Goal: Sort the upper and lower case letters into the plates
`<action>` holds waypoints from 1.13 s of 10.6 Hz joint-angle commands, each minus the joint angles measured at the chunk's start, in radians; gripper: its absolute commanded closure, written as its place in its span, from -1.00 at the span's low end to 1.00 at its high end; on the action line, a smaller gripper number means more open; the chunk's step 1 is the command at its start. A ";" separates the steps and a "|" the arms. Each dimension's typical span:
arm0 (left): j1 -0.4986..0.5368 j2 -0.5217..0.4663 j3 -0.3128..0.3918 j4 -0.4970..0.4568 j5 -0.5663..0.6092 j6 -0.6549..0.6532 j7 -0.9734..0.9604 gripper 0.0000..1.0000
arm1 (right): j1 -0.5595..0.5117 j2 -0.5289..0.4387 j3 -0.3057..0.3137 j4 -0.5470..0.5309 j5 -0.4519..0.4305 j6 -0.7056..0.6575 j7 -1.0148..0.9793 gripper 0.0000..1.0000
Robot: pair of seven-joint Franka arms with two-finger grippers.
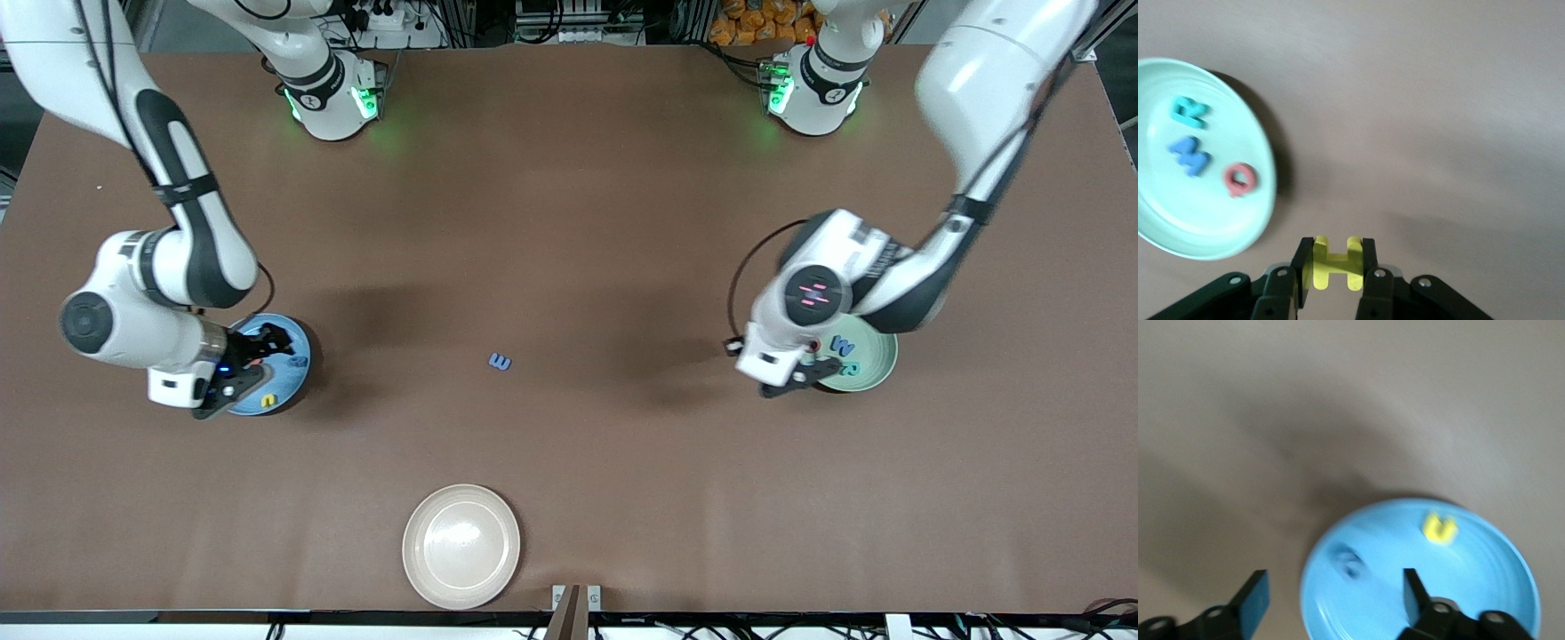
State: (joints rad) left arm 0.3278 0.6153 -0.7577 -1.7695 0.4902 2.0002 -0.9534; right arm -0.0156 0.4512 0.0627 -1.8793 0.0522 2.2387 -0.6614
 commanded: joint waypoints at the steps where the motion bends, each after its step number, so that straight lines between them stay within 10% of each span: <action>1: 0.109 -0.031 -0.031 -0.048 -0.021 -0.017 0.128 1.00 | 0.135 0.030 -0.001 0.023 0.001 0.062 0.013 -1.00; 5: 0.260 0.026 -0.029 -0.047 -0.018 -0.014 0.347 1.00 | 0.369 0.182 -0.003 0.190 -0.003 0.114 0.023 -1.00; 6: 0.258 0.026 -0.028 -0.045 -0.018 -0.014 0.355 0.38 | 0.399 0.214 -0.003 0.224 -0.003 0.116 0.025 -1.00; 7: 0.257 0.026 -0.028 -0.044 -0.015 -0.014 0.357 -0.68 | 0.433 0.234 -0.003 0.247 -0.005 0.116 0.034 -1.00; 8: 0.258 0.024 -0.028 -0.044 -0.013 -0.015 0.360 -1.00 | 0.456 0.248 -0.003 0.255 -0.009 0.116 0.064 -1.00; 12: 0.247 -0.002 -0.089 0.069 -0.016 -0.162 0.372 -1.00 | 0.509 0.288 -0.006 0.270 -0.017 0.116 0.178 -1.00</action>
State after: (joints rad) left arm 0.5761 0.6412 -0.8053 -1.7605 0.4903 1.9356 -0.6066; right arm 0.4795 0.7157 0.0660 -1.6402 0.0514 2.3640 -0.5243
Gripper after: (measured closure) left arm 0.048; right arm 0.000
